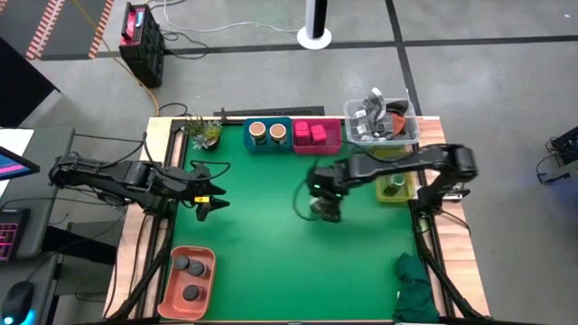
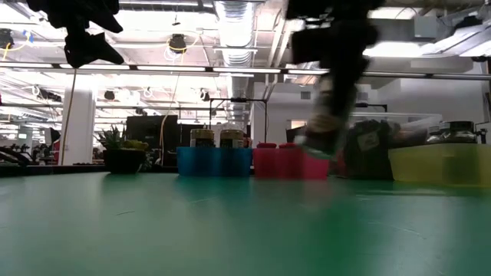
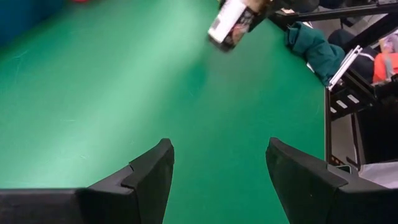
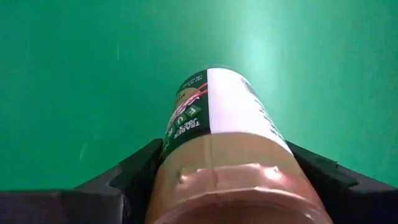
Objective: Sort spices by type
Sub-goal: Put the brown spice bottle into the blue bin
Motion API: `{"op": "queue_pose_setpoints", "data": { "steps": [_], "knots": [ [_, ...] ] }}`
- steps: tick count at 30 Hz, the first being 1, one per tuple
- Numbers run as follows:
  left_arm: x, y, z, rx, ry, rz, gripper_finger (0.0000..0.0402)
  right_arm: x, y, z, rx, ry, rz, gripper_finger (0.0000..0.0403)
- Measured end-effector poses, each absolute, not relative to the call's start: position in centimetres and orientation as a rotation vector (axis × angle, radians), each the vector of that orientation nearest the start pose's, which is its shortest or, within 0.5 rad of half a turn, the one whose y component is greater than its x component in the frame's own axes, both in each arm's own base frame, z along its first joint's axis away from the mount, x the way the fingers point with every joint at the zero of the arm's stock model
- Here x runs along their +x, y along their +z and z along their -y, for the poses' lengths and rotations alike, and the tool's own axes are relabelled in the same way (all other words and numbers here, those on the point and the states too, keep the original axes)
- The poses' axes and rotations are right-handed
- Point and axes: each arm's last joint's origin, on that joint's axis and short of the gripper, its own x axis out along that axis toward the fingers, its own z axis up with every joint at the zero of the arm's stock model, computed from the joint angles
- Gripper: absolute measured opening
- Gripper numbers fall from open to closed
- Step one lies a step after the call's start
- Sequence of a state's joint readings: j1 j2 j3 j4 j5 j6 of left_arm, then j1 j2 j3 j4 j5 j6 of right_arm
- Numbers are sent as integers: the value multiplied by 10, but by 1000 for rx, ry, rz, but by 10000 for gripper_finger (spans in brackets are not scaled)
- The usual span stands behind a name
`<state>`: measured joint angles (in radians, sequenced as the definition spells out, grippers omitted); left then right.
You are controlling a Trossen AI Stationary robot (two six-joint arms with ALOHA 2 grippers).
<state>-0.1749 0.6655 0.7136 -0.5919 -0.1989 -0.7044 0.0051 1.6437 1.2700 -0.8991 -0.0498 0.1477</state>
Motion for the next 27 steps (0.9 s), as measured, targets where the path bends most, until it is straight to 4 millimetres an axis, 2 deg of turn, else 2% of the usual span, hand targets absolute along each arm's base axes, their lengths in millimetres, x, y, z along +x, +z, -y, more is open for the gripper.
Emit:
{"op": "queue_pose_setpoints", "data": {
  "steps": [3,6,11,16,20,27],
  "knots": [
    [135,288,18,-598,214,-502,242,352,246,14,127,-48,-1258,304],
    [133,287,18,-629,228,-512,242,381,258,41,142,-90,-1222,304],
    [128,284,17,-646,252,-552,242,415,282,93,183,-196,-1102,304],
    [125,283,17,-646,249,-571,242,430,313,139,226,-292,-925,304],
    [125,283,17,-632,244,-572,242,431,331,173,270,-375,-790,310],
    [125,282,16,-616,248,-588,242,426,311,224,382,-507,-754,307]
  ]
}}
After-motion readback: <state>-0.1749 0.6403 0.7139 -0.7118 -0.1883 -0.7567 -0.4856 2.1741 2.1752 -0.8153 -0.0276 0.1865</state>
